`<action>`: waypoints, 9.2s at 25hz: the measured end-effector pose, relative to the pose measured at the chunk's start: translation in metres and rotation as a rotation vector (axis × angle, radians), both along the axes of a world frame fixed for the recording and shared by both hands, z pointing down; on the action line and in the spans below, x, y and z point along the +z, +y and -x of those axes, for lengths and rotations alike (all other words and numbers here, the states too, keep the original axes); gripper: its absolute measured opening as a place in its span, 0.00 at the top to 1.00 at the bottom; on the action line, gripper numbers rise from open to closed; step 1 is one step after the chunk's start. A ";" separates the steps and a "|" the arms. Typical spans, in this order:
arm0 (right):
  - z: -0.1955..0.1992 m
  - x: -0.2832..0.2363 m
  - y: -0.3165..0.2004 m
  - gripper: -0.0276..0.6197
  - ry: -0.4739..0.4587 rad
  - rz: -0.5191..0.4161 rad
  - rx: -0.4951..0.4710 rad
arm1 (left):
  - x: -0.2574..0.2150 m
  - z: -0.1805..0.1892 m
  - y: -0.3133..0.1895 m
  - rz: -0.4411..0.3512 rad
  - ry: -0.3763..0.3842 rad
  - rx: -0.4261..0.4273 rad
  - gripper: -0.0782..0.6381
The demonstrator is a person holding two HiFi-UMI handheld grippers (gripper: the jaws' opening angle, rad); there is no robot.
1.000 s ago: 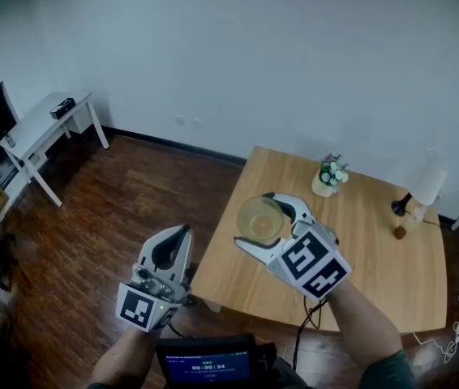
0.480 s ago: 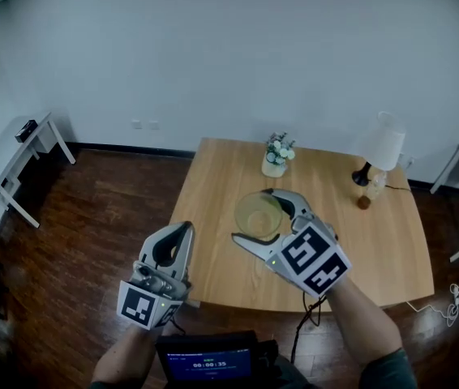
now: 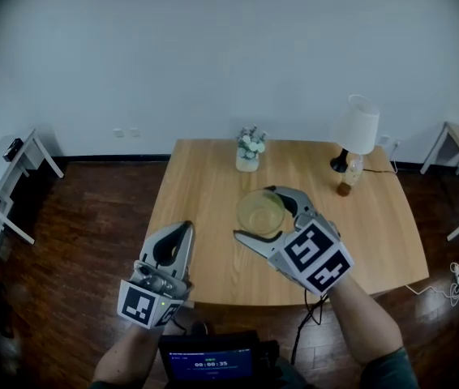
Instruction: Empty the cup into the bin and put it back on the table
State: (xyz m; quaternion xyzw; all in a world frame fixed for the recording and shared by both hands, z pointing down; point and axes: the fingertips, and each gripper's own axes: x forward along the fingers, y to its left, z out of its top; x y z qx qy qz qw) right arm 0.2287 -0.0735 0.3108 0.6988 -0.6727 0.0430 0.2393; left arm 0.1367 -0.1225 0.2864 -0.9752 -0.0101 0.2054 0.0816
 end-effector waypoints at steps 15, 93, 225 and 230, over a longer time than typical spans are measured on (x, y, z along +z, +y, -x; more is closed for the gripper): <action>-0.045 0.003 0.054 0.34 -0.030 -0.007 0.189 | 0.000 -0.057 0.035 0.007 -0.015 0.183 0.89; -0.271 0.129 0.271 0.34 -0.283 0.064 0.419 | 0.085 -0.296 0.214 0.148 -0.265 0.270 0.89; -0.131 0.046 0.439 0.95 -0.158 -0.352 0.344 | 0.052 -0.129 0.335 0.126 -0.146 0.074 0.89; -0.131 0.046 0.443 0.95 -0.169 -0.357 0.331 | 0.045 -0.125 0.347 0.094 -0.151 0.080 0.89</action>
